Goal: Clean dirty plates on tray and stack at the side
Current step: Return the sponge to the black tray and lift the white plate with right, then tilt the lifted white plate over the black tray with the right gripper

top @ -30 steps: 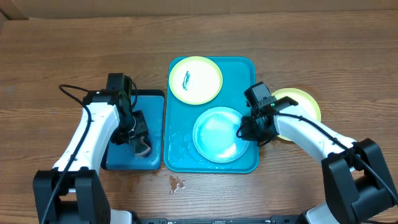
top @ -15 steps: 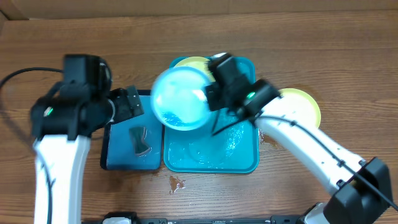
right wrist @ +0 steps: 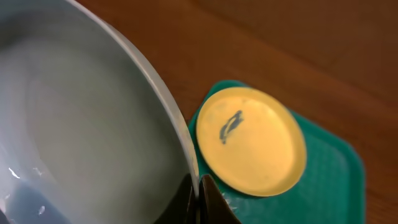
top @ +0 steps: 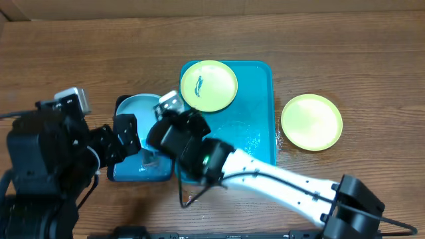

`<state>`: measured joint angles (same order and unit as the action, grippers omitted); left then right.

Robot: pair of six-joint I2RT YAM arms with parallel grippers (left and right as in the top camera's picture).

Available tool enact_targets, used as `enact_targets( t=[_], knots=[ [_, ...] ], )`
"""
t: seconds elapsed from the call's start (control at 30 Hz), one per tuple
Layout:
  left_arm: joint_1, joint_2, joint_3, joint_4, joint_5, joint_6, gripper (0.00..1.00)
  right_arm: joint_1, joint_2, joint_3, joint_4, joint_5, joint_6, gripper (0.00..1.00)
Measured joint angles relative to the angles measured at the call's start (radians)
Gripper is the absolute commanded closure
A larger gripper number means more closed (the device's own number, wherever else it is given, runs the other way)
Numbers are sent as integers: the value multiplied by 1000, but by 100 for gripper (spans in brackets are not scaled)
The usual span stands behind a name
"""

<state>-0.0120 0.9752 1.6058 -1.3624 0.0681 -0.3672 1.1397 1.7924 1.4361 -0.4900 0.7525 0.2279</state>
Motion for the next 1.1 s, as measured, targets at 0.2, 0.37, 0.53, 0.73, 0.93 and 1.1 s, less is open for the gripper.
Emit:
enact_targets(
  t=[0.2, 0.37, 0.53, 0.73, 0.93, 1.1],
  knots=[
    [0, 0, 0, -3, 0, 0, 0, 105, 0, 0, 3, 256, -3, 96],
    [0, 1, 0, 1, 0, 0, 0, 156, 0, 0, 8, 427, -5, 96],
    [0, 1, 0, 1, 0, 0, 0, 190, 0, 0, 11, 534, -13, 96],
    [0, 1, 0, 1, 0, 0, 0, 196, 0, 0, 24, 572, -23, 96],
    [0, 1, 0, 1, 0, 0, 0, 196, 0, 0, 32, 587, -23, 96],
    [0, 1, 0, 1, 0, 0, 0, 196, 0, 0, 33, 587, -24, 96]
  ],
)
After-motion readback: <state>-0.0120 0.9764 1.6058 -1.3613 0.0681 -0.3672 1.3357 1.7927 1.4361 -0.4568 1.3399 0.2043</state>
